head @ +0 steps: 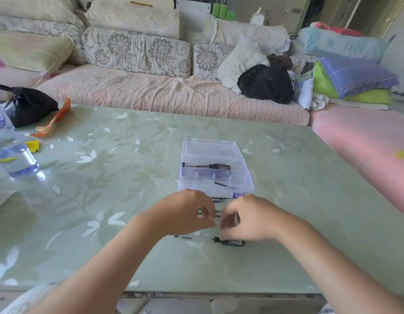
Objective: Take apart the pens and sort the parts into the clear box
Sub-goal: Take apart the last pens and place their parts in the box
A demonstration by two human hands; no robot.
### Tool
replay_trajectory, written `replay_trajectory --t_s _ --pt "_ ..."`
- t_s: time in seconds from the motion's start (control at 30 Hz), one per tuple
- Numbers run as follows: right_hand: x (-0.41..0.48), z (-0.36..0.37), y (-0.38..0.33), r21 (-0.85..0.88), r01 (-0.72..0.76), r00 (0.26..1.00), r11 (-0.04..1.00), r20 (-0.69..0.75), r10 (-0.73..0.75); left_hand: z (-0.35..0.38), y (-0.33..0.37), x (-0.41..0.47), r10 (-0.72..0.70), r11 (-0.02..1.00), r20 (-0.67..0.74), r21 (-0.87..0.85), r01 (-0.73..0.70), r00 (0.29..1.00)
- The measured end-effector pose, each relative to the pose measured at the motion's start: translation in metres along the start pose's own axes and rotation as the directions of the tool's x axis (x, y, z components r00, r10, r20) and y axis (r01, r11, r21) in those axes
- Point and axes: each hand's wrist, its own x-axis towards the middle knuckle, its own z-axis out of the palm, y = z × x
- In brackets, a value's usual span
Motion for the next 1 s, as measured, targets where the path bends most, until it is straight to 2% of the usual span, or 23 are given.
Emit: replay_trajectory --t_s 0.1,0.27,0.43,0.6,0.7,0.87,1.0 --pt "-0.004 0.002 0.001 -0.054 0.004 0.998 0.999 0.065 -0.001 0.001 0.004 -0.004 -0.028 1.000 0.084 0.007 0.027 0.996" --pt "-0.002 0.010 0.008 0.002 0.005 0.999 1.000 0.047 -0.005 0.000 0.005 -0.005 -0.070 0.997 0.146 -0.006 0.072 0.987" --pt "-0.002 0.008 0.012 0.007 0.034 0.999 0.999 -0.025 -0.034 0.006 0.004 -0.003 -0.044 0.999 0.083 0.033 0.041 0.996" --pt "0.000 0.007 0.012 -0.029 0.083 0.983 0.996 -0.159 -0.087 0.006 0.004 0.000 -0.009 1.000 -0.039 -0.030 0.008 0.999" --pt "0.004 0.010 0.009 0.003 0.097 0.983 0.995 -0.157 -0.095 0.004 0.003 0.000 0.000 1.000 -0.077 -0.029 -0.002 0.997" --pt "0.011 0.019 0.006 -0.051 0.112 0.985 0.992 -0.128 -0.117 0.007 0.003 0.001 -0.089 0.994 -0.023 -0.058 0.087 0.996" --pt "0.015 0.022 0.004 -0.018 0.100 0.984 0.995 -0.149 -0.102 0.006 0.005 0.002 -0.080 0.996 -0.111 -0.040 0.076 0.991"
